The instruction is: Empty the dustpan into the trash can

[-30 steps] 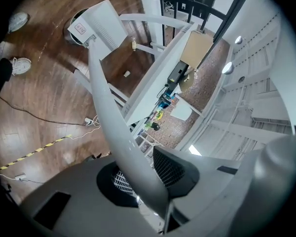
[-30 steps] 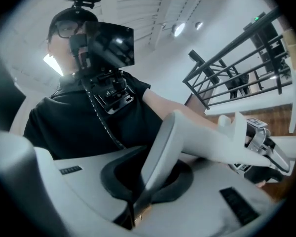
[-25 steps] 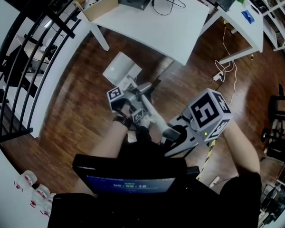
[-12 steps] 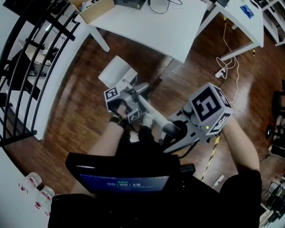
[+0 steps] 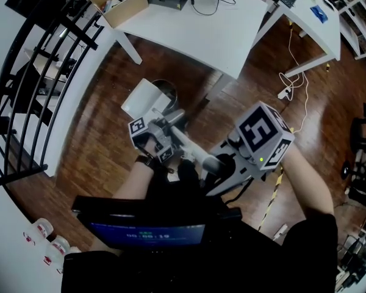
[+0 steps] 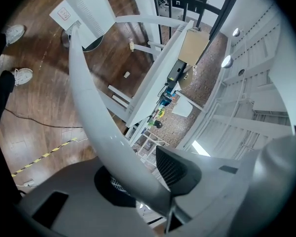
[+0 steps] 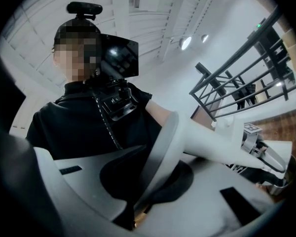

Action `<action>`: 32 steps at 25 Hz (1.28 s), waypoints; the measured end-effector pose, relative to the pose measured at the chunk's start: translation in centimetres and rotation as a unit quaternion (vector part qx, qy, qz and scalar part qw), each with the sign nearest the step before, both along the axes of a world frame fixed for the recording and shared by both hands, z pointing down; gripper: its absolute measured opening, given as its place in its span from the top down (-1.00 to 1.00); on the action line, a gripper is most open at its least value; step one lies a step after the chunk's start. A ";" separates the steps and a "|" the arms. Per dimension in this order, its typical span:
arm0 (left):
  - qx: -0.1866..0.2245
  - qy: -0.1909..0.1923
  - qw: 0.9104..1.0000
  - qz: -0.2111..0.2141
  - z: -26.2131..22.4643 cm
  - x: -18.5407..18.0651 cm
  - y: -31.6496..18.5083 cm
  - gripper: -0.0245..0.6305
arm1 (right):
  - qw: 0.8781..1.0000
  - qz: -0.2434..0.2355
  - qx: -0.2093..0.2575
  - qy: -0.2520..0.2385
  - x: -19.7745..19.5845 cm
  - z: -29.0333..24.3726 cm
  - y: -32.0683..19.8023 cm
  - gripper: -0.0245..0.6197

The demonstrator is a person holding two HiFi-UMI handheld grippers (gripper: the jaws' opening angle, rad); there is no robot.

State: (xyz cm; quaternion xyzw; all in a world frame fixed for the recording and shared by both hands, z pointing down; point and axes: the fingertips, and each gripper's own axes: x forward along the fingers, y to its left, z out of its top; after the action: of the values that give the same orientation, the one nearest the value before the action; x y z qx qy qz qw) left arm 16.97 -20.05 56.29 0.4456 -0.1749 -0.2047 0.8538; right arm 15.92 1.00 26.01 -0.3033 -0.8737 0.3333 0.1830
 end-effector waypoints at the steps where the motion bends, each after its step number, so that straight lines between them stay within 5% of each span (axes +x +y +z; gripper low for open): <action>1: 0.003 0.002 1.000 -0.003 -0.1 -0.2 0.0 0.56 | 1.000 -0.001 -0.001 -0.003 0.0 -0.1 0.0 0.83; 15: 0.043 0.033 0.996 -0.063 -1.1 -3.6 3.3 0.49 | 0.999 -0.029 -0.002 -0.029 -0.6 -0.6 3.5 0.81; 32: 0.058 0.064 0.995 -0.058 -3.7 -10.6 11.3 0.42 | 0.997 0.063 -0.018 -0.049 -9.2 -2.3 11.3 0.81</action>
State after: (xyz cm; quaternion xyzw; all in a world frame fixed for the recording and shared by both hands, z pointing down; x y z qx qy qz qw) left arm 6.37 -8.77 52.57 0.4690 -0.1332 -0.2920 0.8228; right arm 6.67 12.34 23.66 -0.2671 -0.8930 0.3441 0.1132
